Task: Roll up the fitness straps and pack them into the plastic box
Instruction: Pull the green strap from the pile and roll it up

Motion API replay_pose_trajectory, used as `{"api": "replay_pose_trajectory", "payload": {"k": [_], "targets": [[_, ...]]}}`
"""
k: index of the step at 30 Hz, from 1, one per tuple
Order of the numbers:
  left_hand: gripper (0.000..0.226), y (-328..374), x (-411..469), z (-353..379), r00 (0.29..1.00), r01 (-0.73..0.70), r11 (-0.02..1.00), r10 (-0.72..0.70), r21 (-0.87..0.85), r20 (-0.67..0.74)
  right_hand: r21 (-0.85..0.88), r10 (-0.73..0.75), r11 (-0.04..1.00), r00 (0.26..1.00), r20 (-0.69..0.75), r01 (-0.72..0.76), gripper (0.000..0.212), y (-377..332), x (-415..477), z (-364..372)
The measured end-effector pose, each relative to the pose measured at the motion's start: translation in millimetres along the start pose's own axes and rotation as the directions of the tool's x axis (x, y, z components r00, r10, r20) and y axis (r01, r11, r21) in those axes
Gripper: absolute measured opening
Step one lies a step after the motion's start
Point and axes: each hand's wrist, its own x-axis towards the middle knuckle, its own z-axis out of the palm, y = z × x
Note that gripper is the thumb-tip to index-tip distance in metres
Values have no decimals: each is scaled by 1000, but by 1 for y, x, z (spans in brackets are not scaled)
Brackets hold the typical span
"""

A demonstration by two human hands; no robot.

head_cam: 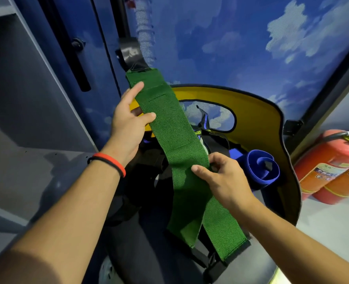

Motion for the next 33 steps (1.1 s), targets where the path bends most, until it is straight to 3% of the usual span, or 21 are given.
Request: {"api": "replay_pose_trajectory", "payload": {"k": [5,8,10,14,18,23,27,33], "targets": [[77,-17,-1,-8,992,118,991,-122,-69,-45,309,101,940,982,159,-147,28,5,-1,0],[77,-21,0,-10,984,159,981,-166,-114,-56,244,106,959,982,154,-141,40,12,4,2],[77,-21,0,-11,982,163,980,-172,-110,-74,180,89,978,990,105,-107,29,15,6,3],[75,-13,-3,-7,979,154,979,-169,-137,-110,70,-27,997,998,49,24,37,12,7,2],[75,-4,-5,-9,975,158,976,-179,-152,-133,-2,-64,998,991,118,65,38,1,1,7],[75,4,-7,-10,980,168,974,-182,-153,-80,21,-12,1000,948,317,5,32,-1,-4,10],[74,6,-3,-9,988,137,981,-145,-141,-53,96,32,993,939,342,-69,32,-3,-8,12],[62,-23,0,-15,967,237,970,-240,-47,-82,288,139,923,918,372,-256,22,3,-19,12]]}}
